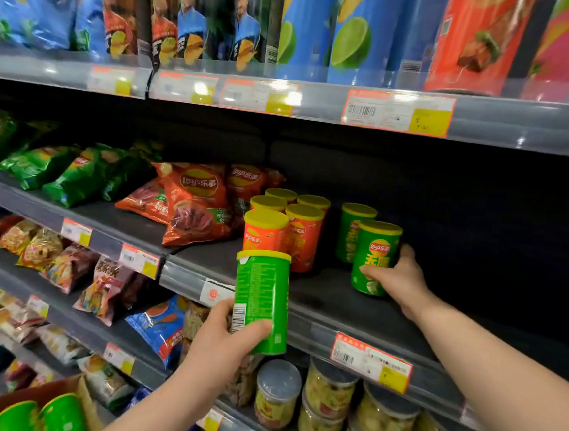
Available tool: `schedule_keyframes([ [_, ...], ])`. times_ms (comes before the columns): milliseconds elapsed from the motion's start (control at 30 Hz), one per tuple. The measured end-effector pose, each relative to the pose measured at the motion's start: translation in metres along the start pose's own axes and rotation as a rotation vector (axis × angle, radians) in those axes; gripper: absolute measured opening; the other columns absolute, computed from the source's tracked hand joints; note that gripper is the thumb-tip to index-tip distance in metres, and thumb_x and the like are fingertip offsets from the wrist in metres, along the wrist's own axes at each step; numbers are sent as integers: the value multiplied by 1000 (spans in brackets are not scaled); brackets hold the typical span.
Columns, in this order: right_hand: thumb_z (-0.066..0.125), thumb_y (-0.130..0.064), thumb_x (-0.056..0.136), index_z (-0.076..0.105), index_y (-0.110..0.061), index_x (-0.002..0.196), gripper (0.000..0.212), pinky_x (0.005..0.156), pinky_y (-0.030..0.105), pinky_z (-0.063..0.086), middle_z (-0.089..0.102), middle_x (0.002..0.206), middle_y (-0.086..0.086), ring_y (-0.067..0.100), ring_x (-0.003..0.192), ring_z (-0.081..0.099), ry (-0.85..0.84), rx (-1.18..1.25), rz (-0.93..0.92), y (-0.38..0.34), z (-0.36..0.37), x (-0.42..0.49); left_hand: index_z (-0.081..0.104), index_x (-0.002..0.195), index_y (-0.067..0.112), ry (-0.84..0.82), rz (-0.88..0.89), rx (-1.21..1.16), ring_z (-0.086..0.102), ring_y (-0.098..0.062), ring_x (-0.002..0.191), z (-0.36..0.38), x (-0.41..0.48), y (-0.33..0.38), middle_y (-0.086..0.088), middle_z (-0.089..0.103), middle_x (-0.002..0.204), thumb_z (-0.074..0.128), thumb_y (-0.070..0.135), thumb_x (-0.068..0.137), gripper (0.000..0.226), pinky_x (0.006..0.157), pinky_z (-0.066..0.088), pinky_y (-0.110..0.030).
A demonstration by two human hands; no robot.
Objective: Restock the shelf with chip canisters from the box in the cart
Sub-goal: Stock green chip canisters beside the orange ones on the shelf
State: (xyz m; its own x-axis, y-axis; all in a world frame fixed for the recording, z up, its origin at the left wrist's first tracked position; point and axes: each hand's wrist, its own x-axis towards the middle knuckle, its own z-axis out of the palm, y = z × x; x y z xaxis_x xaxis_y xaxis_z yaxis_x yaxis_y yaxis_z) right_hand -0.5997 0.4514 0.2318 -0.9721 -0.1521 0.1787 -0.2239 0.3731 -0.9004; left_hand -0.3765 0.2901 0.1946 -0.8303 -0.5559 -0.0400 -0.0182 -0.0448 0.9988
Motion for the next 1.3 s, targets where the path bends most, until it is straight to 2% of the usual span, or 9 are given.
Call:
schedule_keyframes([
  [233, 79, -12, 74, 36, -8, 133, 73, 93, 38, 44, 53, 130, 17, 33, 117, 53, 23, -92, 71, 14, -10, 35, 57, 107, 27, 18, -2, 5, 70, -19, 90, 11, 5, 3, 3, 71, 96, 72, 48, 41, 71, 88, 54, -46],
  [467, 79, -18, 74, 41, -7, 131, 69, 95, 45, 48, 53, 132, 17, 35, 118, 53, 35, -140, 111, 21, -11, 68, 56, 105, 24, 30, 35, -7, 67, -15, 87, 22, 10, 1, 2, 69, 96, 68, 16, 83, 27, 66, 47, -25],
  [567, 78, -19, 75, 42, -9, 131, 67, 94, 50, 48, 53, 132, 17, 35, 117, 54, 35, -162, 96, 26, -9, 80, 56, 106, 25, 25, 37, -11, 68, -15, 90, 25, 11, 1, 3, 70, 97, 67, 14, 84, 27, 72, 51, -26],
  [767, 79, -21, 74, 42, -8, 132, 69, 96, 50, 47, 53, 132, 17, 36, 117, 53, 38, -177, 86, 33, -7, 92, 56, 103, 28, 26, 63, -16, 67, -11, 86, 31, 13, 5, 8, 70, 93, 67, 15, 84, 24, 66, 49, -22],
  [900, 81, -25, 72, 38, -4, 134, 79, 91, 47, 50, 49, 133, 19, 37, 117, 53, 72, -185, 181, 30, -11, 85, 56, 101, 30, -2, 97, -10, 68, -11, 85, 37, 15, 9, 8, 70, 92, 73, 29, 75, 31, 65, 49, -23],
  [967, 77, -24, 76, 44, -4, 128, 65, 85, 40, 51, 53, 128, 18, 34, 111, 56, 63, -170, 145, 21, -14, 73, 56, 106, 26, -27, 109, -7, 69, -15, 88, 40, 19, 10, 5, 71, 95, 73, 31, 71, 38, 67, 52, -27],
  [1100, 64, -27, 88, 56, -16, 102, 19, 69, 28, 46, 60, 104, 8, 17, 87, 58, -240, -42, -81, -11, -18, 26, 55, 109, 24, -99, 141, -7, 68, -17, 93, 51, 25, 14, 1, 71, 102, 72, 29, 73, 40, 81, 55, -32],
  [1167, 61, -34, 89, 57, -26, 100, 15, 71, 27, 48, 62, 106, 1, 11, 88, 59, -469, 34, -149, -24, -18, 1, 55, 106, 29, -117, 168, 21, 67, -14, 94, 60, 28, 19, 3, 70, 103, 73, 32, 70, 40, 86, 54, -33],
  [1300, 74, -58, 59, 44, -37, 127, 77, 95, 39, 50, 58, 127, -9, 12, 114, 58, -715, 124, -166, -33, -12, -24, 57, 102, 34, -144, 221, 81, 67, -10, 95, 75, 41, 21, 8, 70, 101, 72, 44, 59, 46, 88, 54, -33],
])
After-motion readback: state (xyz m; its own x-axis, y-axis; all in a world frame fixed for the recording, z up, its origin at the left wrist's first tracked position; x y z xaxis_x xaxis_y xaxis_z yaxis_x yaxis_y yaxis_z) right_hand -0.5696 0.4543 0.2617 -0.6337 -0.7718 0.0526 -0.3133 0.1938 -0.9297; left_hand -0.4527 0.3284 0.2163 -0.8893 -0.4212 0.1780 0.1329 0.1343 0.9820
